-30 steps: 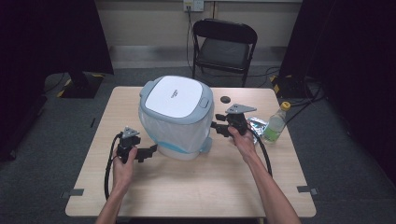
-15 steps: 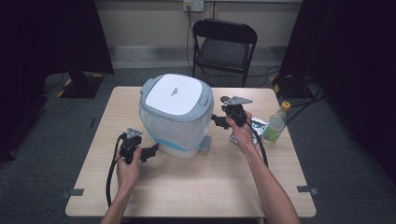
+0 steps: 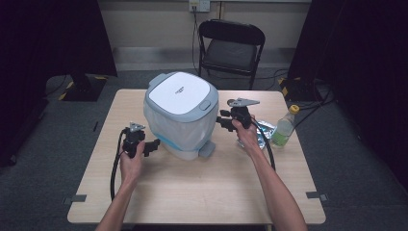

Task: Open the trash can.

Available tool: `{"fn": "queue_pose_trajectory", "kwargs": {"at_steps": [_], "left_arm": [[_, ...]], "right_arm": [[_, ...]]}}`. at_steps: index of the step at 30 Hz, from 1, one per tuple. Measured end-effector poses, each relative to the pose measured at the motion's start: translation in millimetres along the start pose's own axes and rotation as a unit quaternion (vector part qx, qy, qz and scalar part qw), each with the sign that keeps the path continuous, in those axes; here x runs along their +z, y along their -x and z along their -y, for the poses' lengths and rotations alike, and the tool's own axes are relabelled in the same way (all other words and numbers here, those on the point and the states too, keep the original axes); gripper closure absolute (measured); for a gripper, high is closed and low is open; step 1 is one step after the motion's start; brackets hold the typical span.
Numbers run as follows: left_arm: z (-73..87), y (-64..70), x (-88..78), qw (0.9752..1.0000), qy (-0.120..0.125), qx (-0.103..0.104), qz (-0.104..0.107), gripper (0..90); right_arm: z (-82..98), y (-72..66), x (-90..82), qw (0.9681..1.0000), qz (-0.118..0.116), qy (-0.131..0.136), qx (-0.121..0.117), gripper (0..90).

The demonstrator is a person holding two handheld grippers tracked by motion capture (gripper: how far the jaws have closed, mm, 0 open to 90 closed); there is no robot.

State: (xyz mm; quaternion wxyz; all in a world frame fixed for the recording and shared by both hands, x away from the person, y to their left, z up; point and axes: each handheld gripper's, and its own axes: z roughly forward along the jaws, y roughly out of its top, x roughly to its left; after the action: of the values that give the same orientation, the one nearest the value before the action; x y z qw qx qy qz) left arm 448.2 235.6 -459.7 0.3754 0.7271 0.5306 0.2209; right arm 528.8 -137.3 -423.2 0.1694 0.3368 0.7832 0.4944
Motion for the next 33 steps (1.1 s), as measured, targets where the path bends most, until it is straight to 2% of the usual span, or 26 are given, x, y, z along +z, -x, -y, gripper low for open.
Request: {"fn": "queue_pose_trajectory", "kwargs": {"at_steps": [1, 4, 6, 7, 8, 10, 13, 17, 18, 20, 21, 23, 26, 28, 30, 33], "left_arm": [[-0.7, -3.3, -0.5, 1.0, 0.0, 0.004, -0.006, 33.5], [-2.7, -12.5, 0.5, 0.9997, 0.006, -0.006, -0.021, 39.9], [-4.2, -18.7, 0.8, 0.9997, 0.01, -0.005, -0.023, 43.1], [-4.4, -21.3, 0.7, 0.9998, 0.01, -0.009, -0.014, 42.6], [-4.5, -22.6, 0.7, 0.9998, 0.011, -0.012, -0.01, 41.4], [-4.0, -24.4, 0.8, 0.9998, 0.013, -0.011, -0.002, 41.4], [-3.1, -26.2, 2.1, 0.9997, 0.019, -0.012, 0.007, 41.4], [-3.4, -25.2, 5.2, 0.9996, 0.027, -0.004, 0.011, 42.9], [-4.4, -24.8, 6.5, 0.9995, 0.027, -0.004, 0.013, 43.4], [-6.9, -23.6, 8.4, 0.9996, 0.025, 0.002, 0.015, 43.4], [-7.5, -23.1, 9.2, 0.9995, 0.025, 0.003, 0.016, 44.2], [-7.5, -23.1, 10.1, 0.9994, 0.027, 0.004, 0.02, 45.2], [-7.3, -21.1, 12.6, 0.999, 0.033, 0.004, 0.031, 49.1], [-6.6, -20.4, 14.0, 0.9988, 0.037, 0.001, 0.033, 52.4], [-5.8, -20.4, 16.3, 0.998, 0.042, -0.012, 0.045, 54.8], [-6.5, -18.6, 16.5, 0.9976, 0.041, -0.004, 0.055, 55.8]], "right_arm": [[0.7, -3.9, -1.8, 1.0, -0.005, 0.0, -0.006, 56.0], [3.7, -18.3, -6.8, 0.9994, -0.029, -0.004, -0.02, 54.1], [5.5, -28.2, -8.7, 0.9986, -0.039, -0.01, -0.033, 45.7], [5.5, -31.1, -9.1, 0.9985, -0.035, -0.015, -0.04, 40.8], [5.1, -31.7, -8.4, 0.9986, -0.026, -0.022, -0.04, 40.0], [4.1, -27.4, -5.6, 0.9989, 0.004, -0.029, -0.036, 39.5], [1.4, -18.4, 0.6, 0.9988, 0.041, -0.017, -0.019, 38.1], [-5.2, -15.7, 10.9, 0.9984, 0.054, 0.017, 0.001, 36.2], [-6.8, -15.6, 13.9, 0.9985, 0.051, 0.017, 0.003, 34.3], [-9.5, -16.4, 19.3, 0.9986, 0.047, 0.021, 0.013, 35.7], [-11.1, -17.6, 20.8, 0.9986, 0.044, 0.025, 0.017, 42.4], [-12.0, -19.9, 20.9, 0.9988, 0.036, 0.027, 0.018, 49.9], [-9.7, -21.1, 15.4, 0.9992, 0.021, 0.025, 0.022, 56.2], [-7.4, -24.7, 8.7, 0.9995, 0.008, 0.024, 0.017, 56.0], [-3.5, -29.2, -0.2, 0.9998, -0.001, 0.02, 0.009, 54.4], [2.6, -38.4, -12.4, 0.9998, 0.0, 0.019, 0.004, 55.0]]}}
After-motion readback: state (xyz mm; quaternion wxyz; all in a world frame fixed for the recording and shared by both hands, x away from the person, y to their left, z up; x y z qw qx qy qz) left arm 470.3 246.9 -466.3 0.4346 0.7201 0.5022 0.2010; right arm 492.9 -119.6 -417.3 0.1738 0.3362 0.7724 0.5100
